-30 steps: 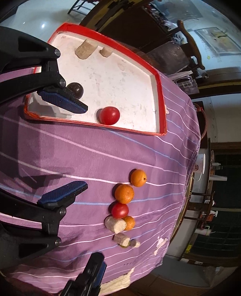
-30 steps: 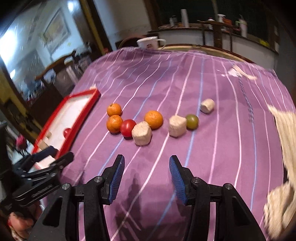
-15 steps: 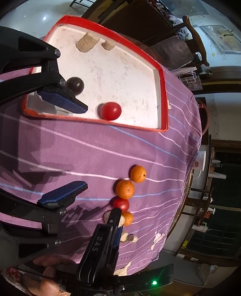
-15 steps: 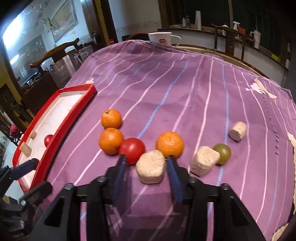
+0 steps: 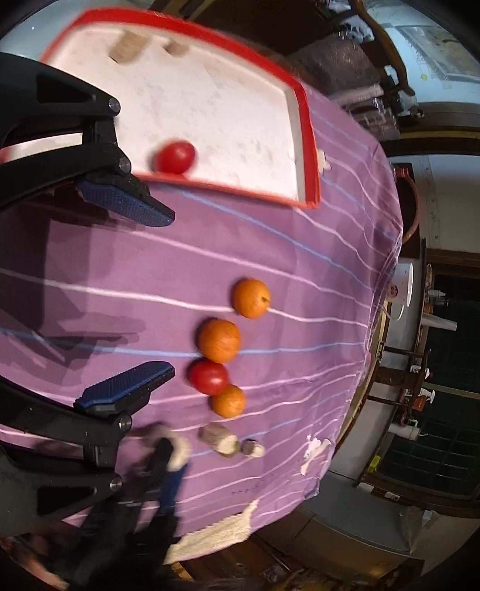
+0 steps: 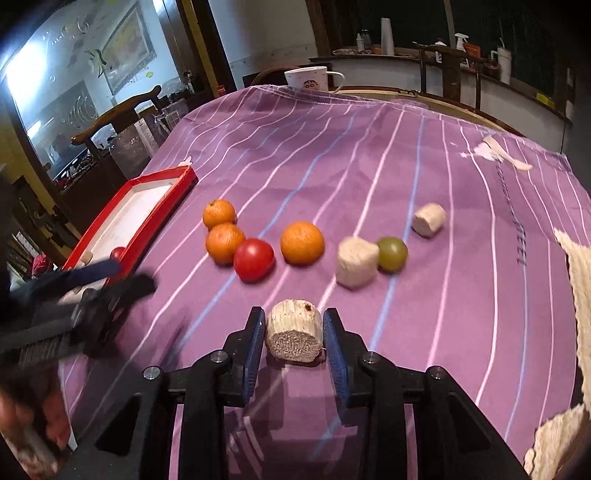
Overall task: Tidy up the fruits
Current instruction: 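Grasp an orange with the left tool while the right tool holds the cork cylinder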
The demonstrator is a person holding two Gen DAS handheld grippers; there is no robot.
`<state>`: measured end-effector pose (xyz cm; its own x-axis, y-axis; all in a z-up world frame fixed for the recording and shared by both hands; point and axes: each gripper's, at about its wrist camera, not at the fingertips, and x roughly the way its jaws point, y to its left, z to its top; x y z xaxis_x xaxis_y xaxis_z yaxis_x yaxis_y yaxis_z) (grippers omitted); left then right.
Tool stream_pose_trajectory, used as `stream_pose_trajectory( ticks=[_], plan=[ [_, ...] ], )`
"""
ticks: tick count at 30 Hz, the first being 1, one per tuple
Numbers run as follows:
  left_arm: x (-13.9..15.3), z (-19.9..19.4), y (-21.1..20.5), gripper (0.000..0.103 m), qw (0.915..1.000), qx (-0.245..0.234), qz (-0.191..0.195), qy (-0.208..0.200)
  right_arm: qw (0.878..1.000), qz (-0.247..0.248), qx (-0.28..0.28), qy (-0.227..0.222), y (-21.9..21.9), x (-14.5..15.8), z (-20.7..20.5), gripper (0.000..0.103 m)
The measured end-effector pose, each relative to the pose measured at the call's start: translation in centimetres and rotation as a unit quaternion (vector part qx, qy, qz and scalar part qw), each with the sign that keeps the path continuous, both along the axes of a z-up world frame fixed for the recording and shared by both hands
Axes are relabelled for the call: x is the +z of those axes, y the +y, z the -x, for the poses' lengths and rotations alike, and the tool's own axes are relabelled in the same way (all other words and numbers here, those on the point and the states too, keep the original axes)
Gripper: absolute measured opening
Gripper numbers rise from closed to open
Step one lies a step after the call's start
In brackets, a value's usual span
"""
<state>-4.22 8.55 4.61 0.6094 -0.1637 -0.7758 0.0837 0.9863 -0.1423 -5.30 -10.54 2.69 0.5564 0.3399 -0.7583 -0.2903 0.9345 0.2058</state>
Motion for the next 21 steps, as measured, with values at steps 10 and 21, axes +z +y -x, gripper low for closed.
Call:
stream_pose_trajectory(
  ticks=[10,21],
  plan=[
    [-3.0,-6.0,-1.4,0.055,0.9952,0.003,0.088,0.042,0.999,-0.030,0.005,0.011,-0.4,-1.4,-0.1,0.036],
    [-2.7,-5.9,-2.6,0.034,0.9977,-0.007,0.065,0.019,1.000,-0.020,0.009,0.005,0.1,-2.0,0.0,0.035]
  ],
)
